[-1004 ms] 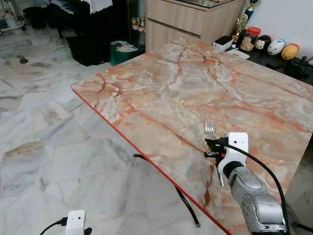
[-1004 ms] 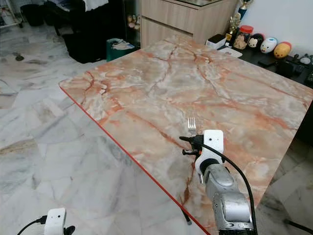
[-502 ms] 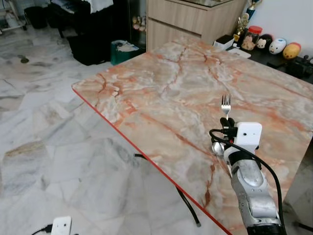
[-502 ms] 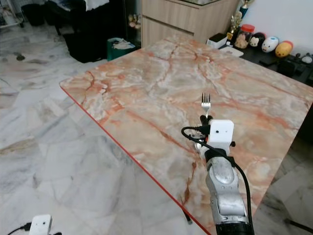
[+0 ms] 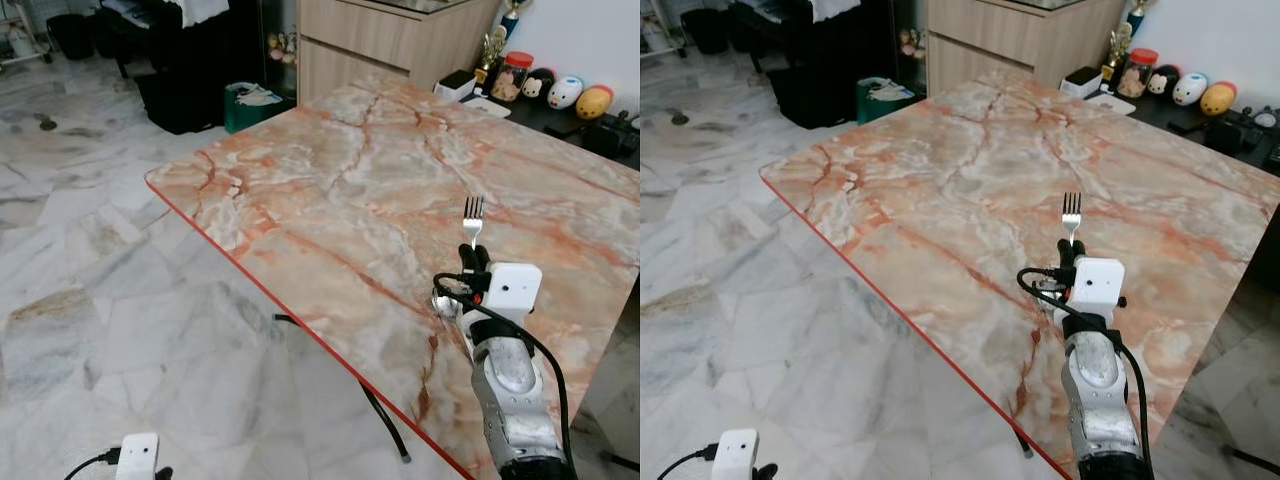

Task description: Setting the table

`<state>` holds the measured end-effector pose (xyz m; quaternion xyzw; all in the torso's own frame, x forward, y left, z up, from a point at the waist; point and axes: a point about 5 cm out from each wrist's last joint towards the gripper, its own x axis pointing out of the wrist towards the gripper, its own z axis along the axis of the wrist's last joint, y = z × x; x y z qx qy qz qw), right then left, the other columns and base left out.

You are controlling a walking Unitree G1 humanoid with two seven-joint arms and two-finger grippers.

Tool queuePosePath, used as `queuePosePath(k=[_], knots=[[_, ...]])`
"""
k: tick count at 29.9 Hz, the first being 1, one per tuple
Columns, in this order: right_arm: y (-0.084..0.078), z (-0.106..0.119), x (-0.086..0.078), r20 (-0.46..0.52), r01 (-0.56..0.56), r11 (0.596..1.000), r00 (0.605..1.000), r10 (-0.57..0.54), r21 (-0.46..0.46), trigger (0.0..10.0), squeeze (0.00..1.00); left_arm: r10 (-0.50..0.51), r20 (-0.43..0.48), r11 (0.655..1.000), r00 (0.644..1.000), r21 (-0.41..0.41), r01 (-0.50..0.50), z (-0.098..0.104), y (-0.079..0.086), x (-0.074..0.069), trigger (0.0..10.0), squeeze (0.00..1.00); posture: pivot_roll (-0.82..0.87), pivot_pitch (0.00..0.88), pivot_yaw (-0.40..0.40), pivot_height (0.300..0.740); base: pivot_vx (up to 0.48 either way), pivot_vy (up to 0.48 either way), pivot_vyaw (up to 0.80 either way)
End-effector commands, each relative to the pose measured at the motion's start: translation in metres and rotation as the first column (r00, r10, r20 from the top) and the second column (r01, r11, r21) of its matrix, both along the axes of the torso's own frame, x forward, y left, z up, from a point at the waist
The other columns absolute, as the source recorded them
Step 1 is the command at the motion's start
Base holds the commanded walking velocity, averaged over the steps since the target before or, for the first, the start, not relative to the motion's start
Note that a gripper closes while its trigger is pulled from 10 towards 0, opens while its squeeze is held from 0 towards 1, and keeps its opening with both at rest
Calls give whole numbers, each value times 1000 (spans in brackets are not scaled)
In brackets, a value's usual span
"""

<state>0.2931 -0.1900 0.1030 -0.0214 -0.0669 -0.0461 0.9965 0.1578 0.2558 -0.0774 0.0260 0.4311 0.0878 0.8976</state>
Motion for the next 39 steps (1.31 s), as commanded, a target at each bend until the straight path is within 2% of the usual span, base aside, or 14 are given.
queuePosePath(k=[1, 5, 14, 19, 29, 33, 39], knots=[[1, -2, 1, -2, 7, 1000, 1000, -7, 13, 10000, 0, -22, -25, 1000, 999, 9, 22, -2, -1, -3, 10000, 0, -9, 0, -33, 740, 0, 0, 0], [2, 3, 5, 15, 3, 1000, 1000, -3, 13, 10000, 0, -56, -33, 998, 998, 12, 56, -3, -6, -2, 10000, 0, -4, 0, -37, 740, 0, 0, 0], [5, 16, 13, 65, -9, 1000, 998, 9, 2, 10000, 0, -15, -34, 1000, 999, -4, 15, -3, -6, -2, 10000, 0, -9, 0, -48, 740, 0, 0, 0], [7, 20, 15, 77, -1, 1000, 997, 1, 0, 10000, 0, -3, -41, 1000, 999, 1, 3, -3, 1, -4, 10000, 0, -8, 0, -50, 740, 0, 0, 0], [12, 27, 18, 103, -22, 999, 994, 27, -42, 10000, 0, -3, -51, 1000, 999, 3, 3, -3, 4, -9, 10000, 0, -13, 0, -52, 740, 0, 0, -718], [16, 35, 20, 136, -32, 996, 990, 44, -88, 10000, 0, -7, -54, 1000, 999, 1, 7, -4, 3, -10, 10000, 0, -14, 0, -50, 740, 0, 0, -744], [20, 35, 22, 142, -35, 996, 989, 47, -86, 10000, 0, -12, -61, 1000, 998, 7, 12, -4, 5, -11, 10000, 0, -6, 0, -54, 740, 0, 0, -743]])
